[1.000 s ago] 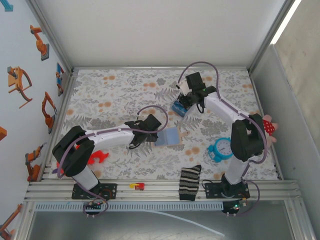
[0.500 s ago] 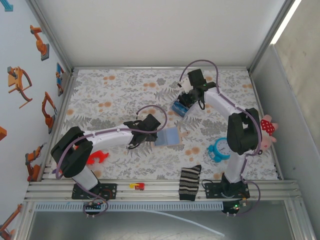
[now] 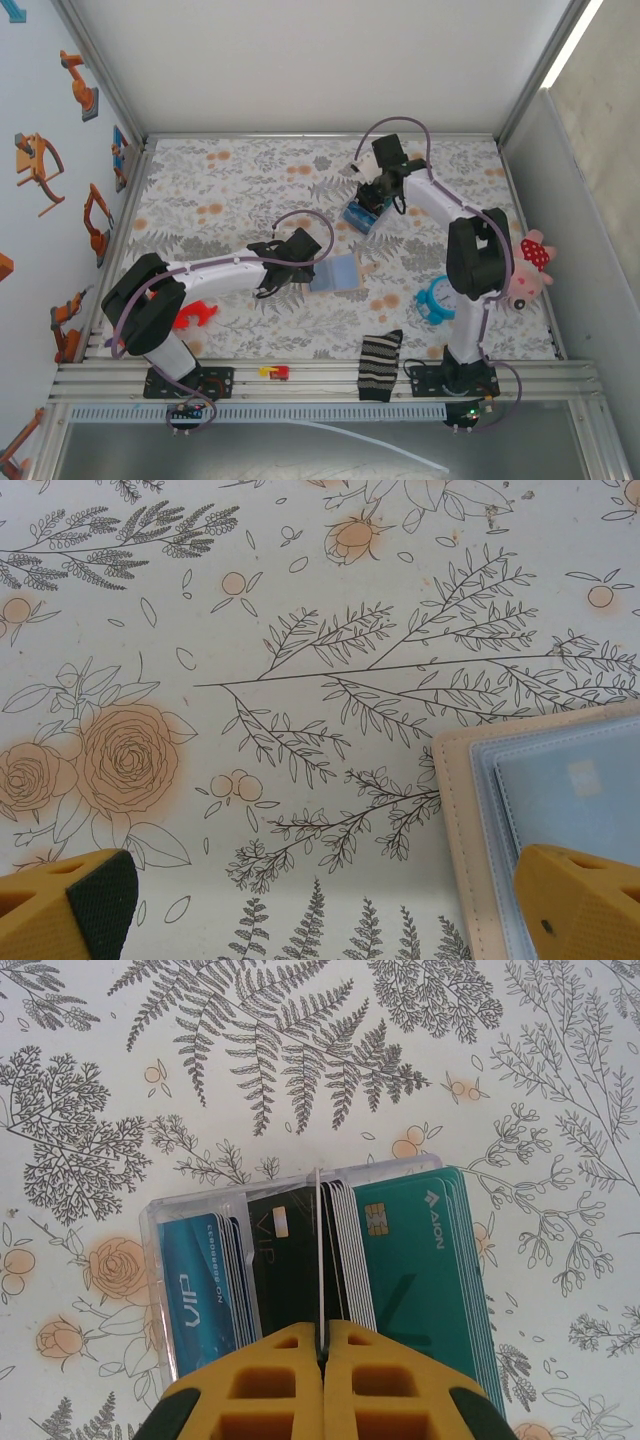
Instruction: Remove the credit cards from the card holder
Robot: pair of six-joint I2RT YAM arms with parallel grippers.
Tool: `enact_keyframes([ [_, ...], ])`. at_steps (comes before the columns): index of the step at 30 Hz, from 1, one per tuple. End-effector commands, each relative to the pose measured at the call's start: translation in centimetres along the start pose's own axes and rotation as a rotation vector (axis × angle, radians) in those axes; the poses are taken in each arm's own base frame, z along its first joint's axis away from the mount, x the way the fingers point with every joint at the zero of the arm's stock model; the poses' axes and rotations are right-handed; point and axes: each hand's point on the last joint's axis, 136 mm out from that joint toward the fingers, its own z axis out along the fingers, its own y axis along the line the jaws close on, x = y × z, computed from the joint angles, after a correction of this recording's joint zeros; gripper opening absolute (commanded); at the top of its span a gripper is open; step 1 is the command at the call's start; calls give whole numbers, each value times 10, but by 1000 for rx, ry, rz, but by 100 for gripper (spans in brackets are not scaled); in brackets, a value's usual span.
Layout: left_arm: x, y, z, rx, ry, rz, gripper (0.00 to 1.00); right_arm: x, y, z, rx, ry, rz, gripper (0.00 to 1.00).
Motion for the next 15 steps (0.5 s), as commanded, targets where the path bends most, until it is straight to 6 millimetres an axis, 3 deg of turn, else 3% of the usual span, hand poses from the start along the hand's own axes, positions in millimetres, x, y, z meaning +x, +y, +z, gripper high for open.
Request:
enact_keyframes([
  [1,-2,6,-4,-4,-11,-20,97,0,-5,1,-7,11,-12,0],
  [15,-2,10,-6,-9,-15,-28,97,14,-8,7,-7,50,-10,0],
])
